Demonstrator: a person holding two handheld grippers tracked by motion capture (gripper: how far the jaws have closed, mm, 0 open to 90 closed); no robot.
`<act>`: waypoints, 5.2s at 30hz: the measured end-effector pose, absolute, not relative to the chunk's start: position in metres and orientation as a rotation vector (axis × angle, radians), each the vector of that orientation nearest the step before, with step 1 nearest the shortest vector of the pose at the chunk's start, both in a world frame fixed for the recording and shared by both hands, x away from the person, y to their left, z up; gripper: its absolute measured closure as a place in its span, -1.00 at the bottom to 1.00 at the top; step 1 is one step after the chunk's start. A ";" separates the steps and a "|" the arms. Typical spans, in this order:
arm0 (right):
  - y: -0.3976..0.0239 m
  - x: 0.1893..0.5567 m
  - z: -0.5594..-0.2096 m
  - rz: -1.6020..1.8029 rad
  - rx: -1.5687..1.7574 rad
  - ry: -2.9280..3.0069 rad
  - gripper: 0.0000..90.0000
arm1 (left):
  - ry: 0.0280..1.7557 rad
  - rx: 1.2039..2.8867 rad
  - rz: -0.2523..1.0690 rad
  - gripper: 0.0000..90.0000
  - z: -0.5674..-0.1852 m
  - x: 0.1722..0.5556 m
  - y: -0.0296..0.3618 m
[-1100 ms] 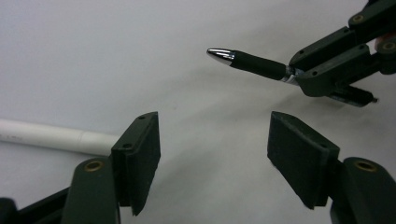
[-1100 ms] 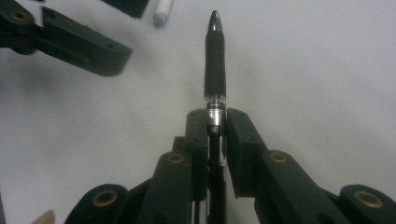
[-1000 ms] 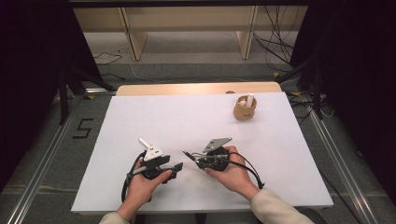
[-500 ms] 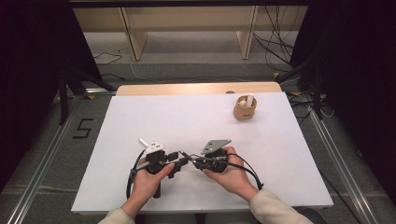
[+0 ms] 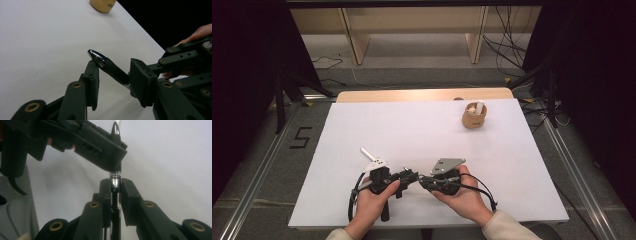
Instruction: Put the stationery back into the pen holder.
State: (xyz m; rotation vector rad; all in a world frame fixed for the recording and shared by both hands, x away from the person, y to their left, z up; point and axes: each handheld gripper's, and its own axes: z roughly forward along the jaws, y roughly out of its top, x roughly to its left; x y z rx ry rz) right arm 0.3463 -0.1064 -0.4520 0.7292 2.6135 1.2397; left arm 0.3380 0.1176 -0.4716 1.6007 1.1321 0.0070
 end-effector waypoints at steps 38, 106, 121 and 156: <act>-0.114 0.337 -0.458 1.424 0.761 2.457 0.72 | 0.846 1.701 0.314 0.76 -0.436 0.319 0.096; -0.255 0.503 -0.409 1.303 1.312 1.661 0.74 | 1.042 1.861 0.535 -0.24 -0.468 0.338 0.156; -0.254 0.521 -0.404 1.314 1.323 1.610 0.74 | 1.039 1.864 0.531 -0.24 -0.468 0.338 0.155; -0.261 0.482 -0.452 1.179 1.383 1.834 0.03 | 1.183 1.865 0.566 0.07 -0.474 0.347 0.180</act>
